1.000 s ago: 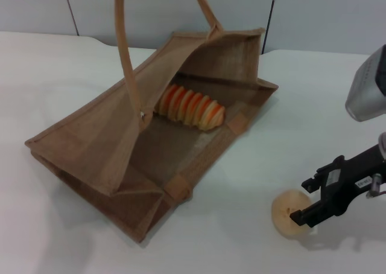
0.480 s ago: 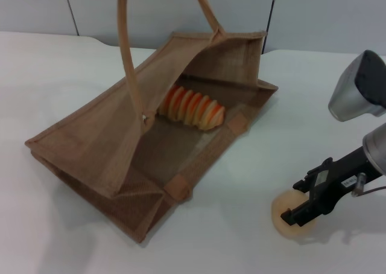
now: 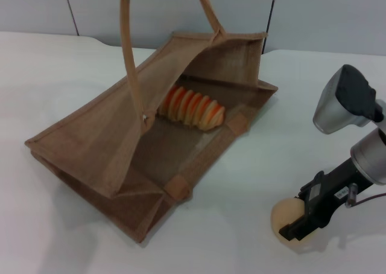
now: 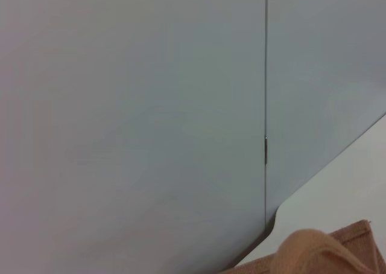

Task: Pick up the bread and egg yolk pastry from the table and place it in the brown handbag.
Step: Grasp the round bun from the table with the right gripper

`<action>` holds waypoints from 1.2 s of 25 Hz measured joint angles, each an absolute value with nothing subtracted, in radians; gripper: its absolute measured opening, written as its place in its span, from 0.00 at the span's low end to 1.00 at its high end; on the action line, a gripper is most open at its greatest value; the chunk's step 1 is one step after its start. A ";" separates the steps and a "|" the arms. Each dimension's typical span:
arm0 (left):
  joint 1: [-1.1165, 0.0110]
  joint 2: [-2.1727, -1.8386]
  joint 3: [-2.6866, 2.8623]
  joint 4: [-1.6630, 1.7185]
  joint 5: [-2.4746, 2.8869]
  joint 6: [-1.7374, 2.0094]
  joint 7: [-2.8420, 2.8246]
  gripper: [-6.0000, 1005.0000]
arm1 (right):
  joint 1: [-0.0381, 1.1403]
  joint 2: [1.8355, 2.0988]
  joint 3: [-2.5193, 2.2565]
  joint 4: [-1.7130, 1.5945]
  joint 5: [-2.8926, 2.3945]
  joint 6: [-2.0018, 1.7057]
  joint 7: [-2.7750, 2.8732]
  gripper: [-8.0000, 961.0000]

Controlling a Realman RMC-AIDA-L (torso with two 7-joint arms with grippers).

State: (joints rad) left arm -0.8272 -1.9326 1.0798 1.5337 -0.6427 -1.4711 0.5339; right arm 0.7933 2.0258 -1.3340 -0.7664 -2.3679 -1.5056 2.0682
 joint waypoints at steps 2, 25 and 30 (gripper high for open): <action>-0.827 -1.933 1.080 1.534 -0.643 -1.471 0.534 0.14 | 0.803 2.025 -1.334 -0.747 -2.368 -1.507 2.060 0.82; -0.826 -1.930 1.080 1.534 -0.643 -1.471 0.534 0.15 | 0.814 2.020 -1.315 -0.753 -2.366 -1.508 2.059 0.65; -0.827 -1.930 1.080 1.534 -0.643 -1.467 0.534 0.15 | 0.830 2.020 -1.265 -0.775 -2.364 -1.528 2.060 0.64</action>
State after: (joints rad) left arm -0.8271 -1.9297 1.0799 1.5340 -0.6427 -1.4673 0.5344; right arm 0.8296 2.0201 -1.2649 -0.7748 -2.3637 -1.5281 2.0601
